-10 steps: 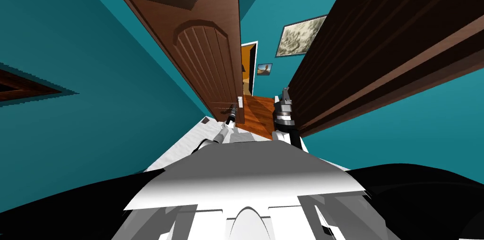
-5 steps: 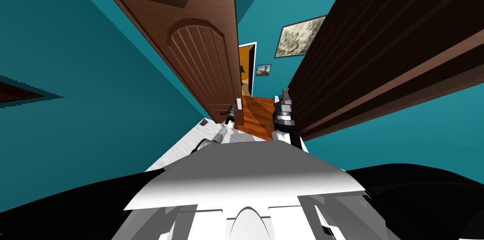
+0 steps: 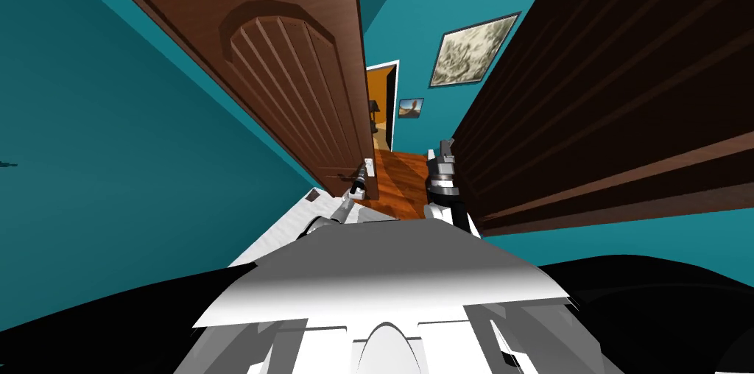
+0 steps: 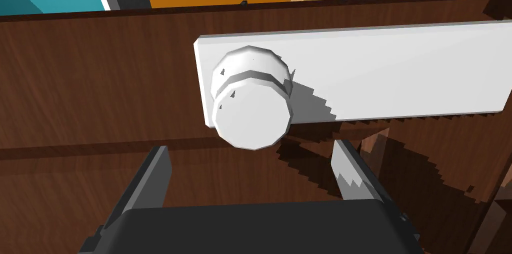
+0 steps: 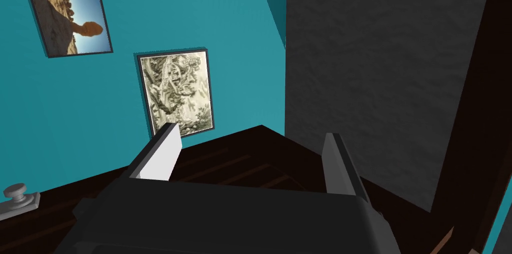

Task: Push the door open

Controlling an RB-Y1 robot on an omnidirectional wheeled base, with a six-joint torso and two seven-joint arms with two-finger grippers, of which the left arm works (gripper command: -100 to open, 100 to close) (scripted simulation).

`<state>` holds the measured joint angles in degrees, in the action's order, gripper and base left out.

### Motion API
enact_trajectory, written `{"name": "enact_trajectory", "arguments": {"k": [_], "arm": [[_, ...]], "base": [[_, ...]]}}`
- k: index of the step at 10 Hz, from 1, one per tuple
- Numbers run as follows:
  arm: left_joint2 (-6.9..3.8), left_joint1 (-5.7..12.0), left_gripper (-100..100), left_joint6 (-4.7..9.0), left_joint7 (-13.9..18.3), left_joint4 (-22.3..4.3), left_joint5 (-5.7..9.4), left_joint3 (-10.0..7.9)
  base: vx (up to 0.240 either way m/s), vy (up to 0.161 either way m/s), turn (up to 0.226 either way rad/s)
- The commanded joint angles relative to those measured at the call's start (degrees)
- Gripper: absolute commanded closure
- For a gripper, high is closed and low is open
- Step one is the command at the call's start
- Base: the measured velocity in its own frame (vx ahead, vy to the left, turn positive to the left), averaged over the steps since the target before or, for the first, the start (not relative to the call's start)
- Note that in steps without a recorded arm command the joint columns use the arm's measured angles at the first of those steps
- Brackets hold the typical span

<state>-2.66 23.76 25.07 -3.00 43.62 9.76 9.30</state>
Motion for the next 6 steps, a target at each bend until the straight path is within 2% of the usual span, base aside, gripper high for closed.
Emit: {"name": "enact_trajectory", "arguments": {"k": [1, 2, 3, 4, 6], "arm": [[0.40, 0.04, -100, 0.17, -0.1, -0.1, 0.04, -0.21], [0.71, 0.06, -100, 0.24, -0.1, -0.2, 0.06, -0.30], [0.50, 0.14, -100, 0.19, 0.0, -0.2, 0.06, -0.24], [0.50, 0.14, 100, 0.19, 0.0, -0.2, 0.06, -0.24], [0.50, 0.14, 100, 0.19, 0.0, -0.2, 0.06, -0.24]], "base": [[0.212, -0.055, -0.022], [0.214, -0.034, -0.020], [0.087, -0.011, -0.002], [-0.011, 0.000, 0.005], [-0.027, 0.005, -0.004]]}}
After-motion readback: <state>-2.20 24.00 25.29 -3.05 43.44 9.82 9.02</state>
